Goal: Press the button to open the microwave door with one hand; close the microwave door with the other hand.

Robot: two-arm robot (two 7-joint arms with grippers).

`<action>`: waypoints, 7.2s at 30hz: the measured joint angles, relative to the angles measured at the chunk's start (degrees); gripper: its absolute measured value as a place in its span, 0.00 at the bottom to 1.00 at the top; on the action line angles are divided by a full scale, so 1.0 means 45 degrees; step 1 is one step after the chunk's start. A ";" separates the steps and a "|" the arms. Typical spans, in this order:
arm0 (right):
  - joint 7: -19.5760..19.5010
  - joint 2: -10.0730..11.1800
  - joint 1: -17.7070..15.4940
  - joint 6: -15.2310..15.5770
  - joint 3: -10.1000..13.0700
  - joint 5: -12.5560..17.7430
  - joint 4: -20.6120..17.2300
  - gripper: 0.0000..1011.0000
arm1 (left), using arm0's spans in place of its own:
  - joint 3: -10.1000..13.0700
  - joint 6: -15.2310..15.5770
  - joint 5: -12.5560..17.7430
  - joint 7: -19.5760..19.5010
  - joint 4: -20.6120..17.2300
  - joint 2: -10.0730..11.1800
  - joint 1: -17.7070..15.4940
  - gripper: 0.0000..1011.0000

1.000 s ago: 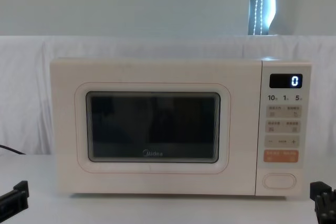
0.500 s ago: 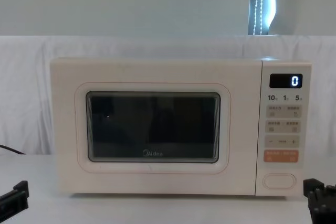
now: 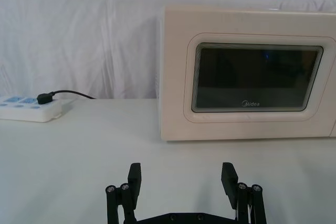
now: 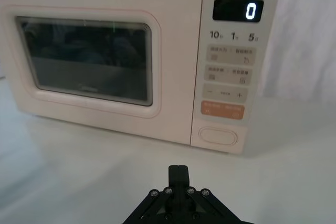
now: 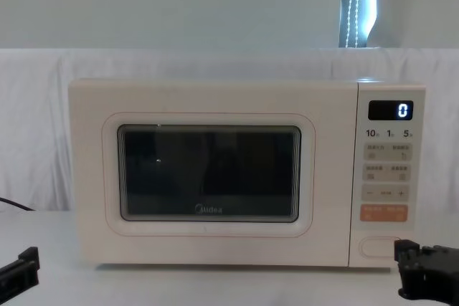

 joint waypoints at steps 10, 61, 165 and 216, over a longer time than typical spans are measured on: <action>-0.0127 -0.0635 0.1216 0.0721 0.0313 -0.0214 0.1311 0.00 | -0.0001 0.0000 0.0000 -0.0001 0.0000 0.0001 0.0000 0.99; -0.0941 -0.2150 0.5281 0.0508 0.1329 -0.1415 0.6754 0.00 | 0.0000 0.0000 -0.0001 0.0000 0.0000 0.0000 0.0000 0.99; -0.0777 -0.2437 0.6159 0.0308 0.1985 -0.1516 0.8223 0.00 | 0.0000 0.0000 0.0000 0.0000 0.0001 0.0001 0.0000 0.99; 0.0278 -0.0653 0.0013 -0.1029 0.2028 0.0195 0.0862 0.74 | -0.0001 0.0000 0.0000 0.0000 0.0000 0.0000 0.0000 0.99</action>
